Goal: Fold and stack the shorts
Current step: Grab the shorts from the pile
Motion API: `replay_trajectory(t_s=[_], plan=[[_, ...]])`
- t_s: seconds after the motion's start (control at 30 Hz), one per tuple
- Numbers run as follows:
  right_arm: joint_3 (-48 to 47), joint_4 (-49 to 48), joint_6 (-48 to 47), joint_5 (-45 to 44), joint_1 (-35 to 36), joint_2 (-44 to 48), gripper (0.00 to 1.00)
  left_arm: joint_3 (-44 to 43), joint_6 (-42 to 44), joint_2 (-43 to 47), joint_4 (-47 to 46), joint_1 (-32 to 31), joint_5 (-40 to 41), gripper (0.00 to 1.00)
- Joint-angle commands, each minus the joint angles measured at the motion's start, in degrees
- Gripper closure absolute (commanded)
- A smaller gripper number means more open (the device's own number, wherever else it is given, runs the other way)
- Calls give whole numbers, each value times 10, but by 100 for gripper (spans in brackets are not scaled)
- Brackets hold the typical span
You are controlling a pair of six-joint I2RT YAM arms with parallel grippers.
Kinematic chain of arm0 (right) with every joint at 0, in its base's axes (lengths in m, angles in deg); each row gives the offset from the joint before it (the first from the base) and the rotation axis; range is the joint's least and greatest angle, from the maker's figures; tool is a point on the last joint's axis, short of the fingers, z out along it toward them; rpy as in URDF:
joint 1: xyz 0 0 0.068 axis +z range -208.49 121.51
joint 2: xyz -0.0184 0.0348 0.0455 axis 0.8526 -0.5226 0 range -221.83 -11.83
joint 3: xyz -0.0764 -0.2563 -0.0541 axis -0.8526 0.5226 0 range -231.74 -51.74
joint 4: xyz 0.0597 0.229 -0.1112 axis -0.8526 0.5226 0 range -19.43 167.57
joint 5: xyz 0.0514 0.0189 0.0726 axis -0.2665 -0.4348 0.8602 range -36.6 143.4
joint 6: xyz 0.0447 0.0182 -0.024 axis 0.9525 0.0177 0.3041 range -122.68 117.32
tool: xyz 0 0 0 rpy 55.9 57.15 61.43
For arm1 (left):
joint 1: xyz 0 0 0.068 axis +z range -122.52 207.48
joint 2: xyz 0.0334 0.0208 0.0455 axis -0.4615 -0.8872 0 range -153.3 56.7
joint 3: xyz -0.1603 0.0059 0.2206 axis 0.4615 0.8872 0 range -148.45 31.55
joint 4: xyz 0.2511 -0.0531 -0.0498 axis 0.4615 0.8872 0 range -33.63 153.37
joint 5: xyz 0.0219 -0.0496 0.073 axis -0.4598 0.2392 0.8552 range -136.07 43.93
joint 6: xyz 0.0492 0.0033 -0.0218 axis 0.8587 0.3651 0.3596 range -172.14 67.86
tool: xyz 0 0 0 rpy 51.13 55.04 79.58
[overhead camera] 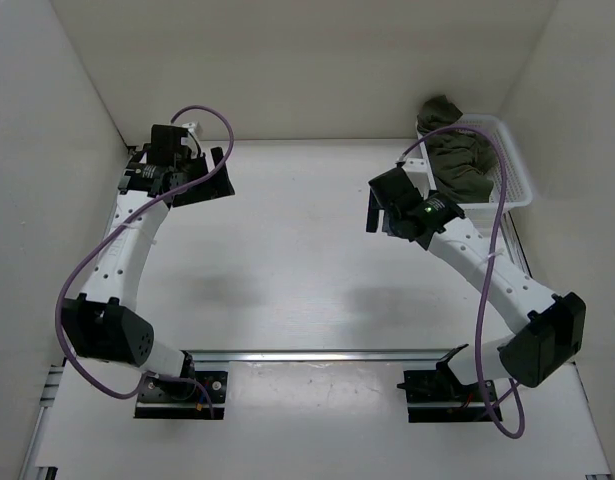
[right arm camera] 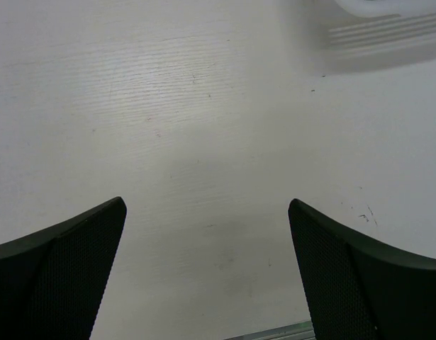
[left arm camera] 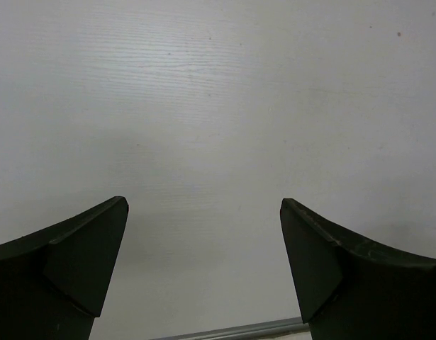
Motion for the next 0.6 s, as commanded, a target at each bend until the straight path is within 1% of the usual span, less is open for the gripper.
replay_trajectory(t_s=[0.0, 0.13, 0.2, 0.27, 0.4, 0.43, 0.47, 0.5, 0.53, 0.57], plan=[[-17, 1, 15, -16, 2, -6, 0, 7, 14, 36, -9, 0, -33, 0], [-32, 1, 10, -34, 2, -16, 0, 7, 4, 42, -9, -5, -46, 0], [-54, 1, 2, -34, -14, -29, 0, 7, 4, 42, -9, -10, -46, 0], [-76, 1, -15, -18, -51, -51, 0, 2, 10, 42, -14, -25, -39, 0], [-155, 1, -60, 26, -130, -106, 0, -5, 15, 42, -14, -32, -25, 0], [-176, 1, -76, 42, -169, -134, 0, -5, 15, 42, -14, -32, -25, 0], [-221, 1, -76, 62, -190, -149, 2, -5, 15, 42, -14, -32, -25, 0], [-244, 1, -85, 86, -212, -164, 3, -5, 15, 42, -14, -32, -30, 0], [-268, 1, -85, 134, -254, -199, 3, -5, 15, 42, -14, -38, -35, 0], [-294, 7, -85, 153, -273, -217, 7, -5, 15, 42, -14, -38, -35, 0]])
